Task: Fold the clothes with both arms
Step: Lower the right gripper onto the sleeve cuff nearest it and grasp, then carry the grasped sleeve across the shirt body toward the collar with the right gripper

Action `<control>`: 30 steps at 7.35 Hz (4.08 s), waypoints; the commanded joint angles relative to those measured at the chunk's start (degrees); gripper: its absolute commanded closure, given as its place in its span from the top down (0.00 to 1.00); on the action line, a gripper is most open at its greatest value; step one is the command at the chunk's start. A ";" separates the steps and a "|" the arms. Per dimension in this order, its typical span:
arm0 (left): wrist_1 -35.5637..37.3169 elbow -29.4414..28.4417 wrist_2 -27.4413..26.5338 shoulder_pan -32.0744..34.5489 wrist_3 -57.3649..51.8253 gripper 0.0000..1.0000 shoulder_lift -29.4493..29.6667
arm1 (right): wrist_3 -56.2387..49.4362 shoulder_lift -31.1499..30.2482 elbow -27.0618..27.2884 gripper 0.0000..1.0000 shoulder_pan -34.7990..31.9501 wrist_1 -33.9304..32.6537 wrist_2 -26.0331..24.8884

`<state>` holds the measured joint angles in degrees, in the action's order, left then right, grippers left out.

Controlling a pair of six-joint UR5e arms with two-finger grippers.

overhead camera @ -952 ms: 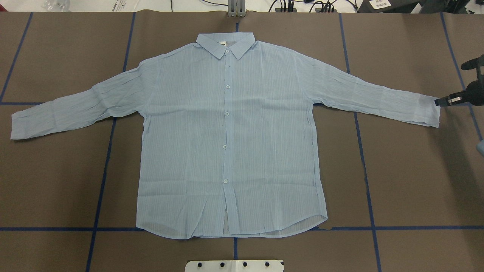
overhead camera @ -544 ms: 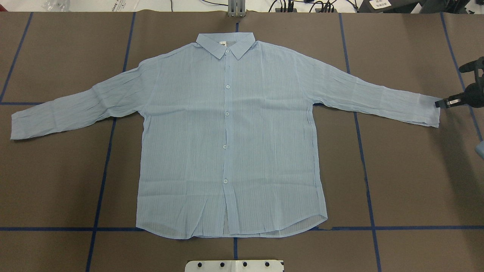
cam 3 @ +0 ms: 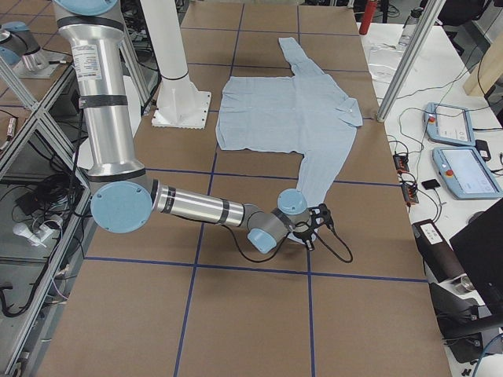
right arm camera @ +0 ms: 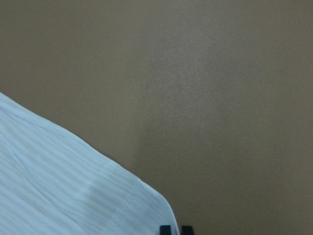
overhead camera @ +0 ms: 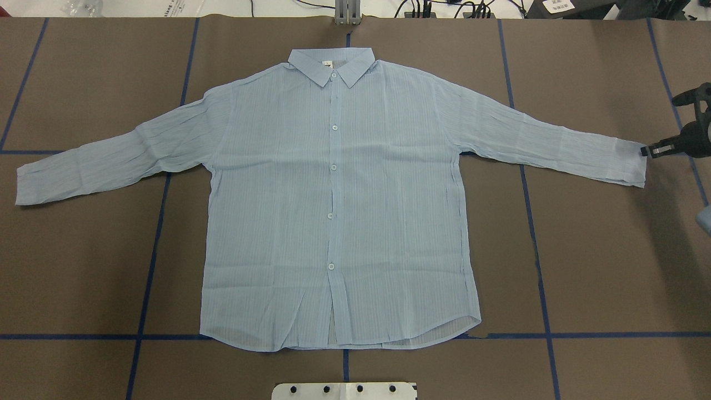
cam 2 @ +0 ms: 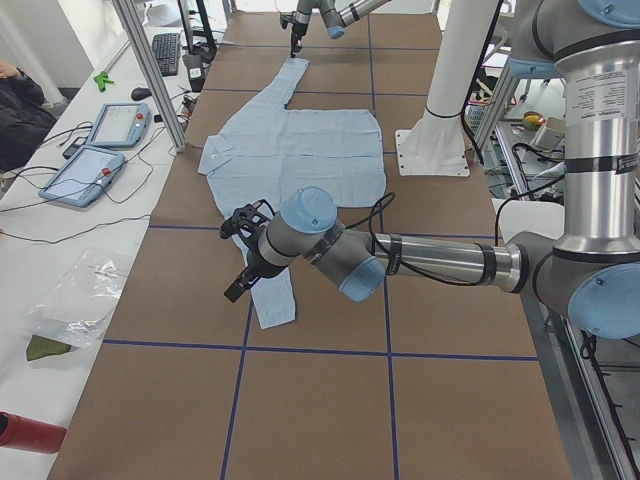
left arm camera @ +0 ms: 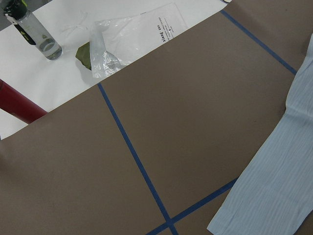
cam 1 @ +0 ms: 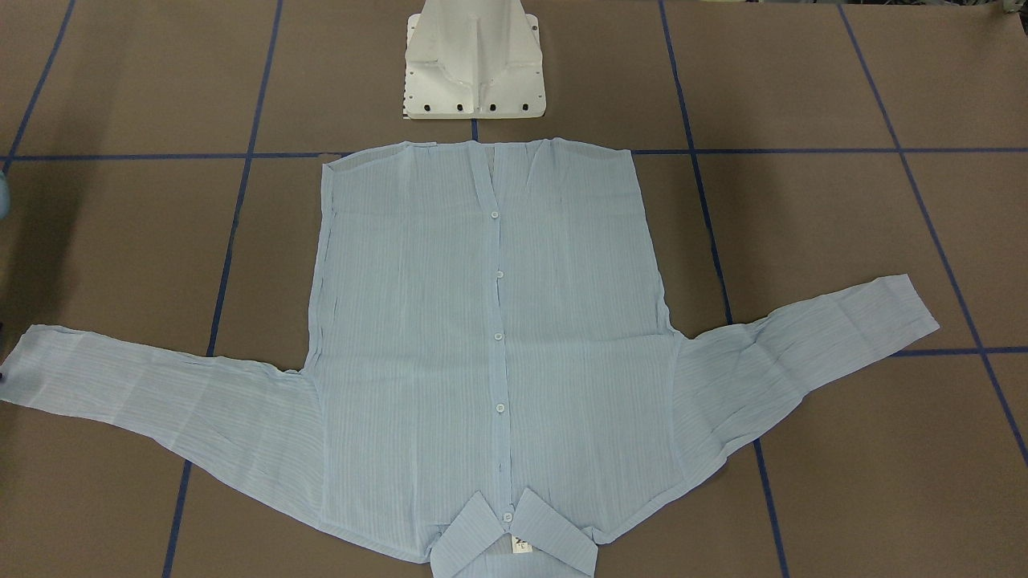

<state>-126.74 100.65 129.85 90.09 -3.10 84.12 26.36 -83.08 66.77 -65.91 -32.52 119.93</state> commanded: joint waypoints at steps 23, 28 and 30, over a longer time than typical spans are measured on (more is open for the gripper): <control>-0.35 -1.33 -0.03 -0.09 0.11 1.00 0.70 | 54.85 61.02 -3.21 0.00 39.52 -46.58 -53.11; -0.35 -1.33 -0.03 -0.09 0.11 1.00 0.70 | 55.20 66.54 -7.44 0.82 40.16 -46.50 -53.04; -0.35 -1.51 -0.03 -0.09 0.11 1.00 0.70 | 55.03 67.52 -8.06 0.85 39.28 -46.49 -52.69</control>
<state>-127.09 99.26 129.81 90.04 -2.99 84.82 81.44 -16.28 59.10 -26.09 -79.03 67.02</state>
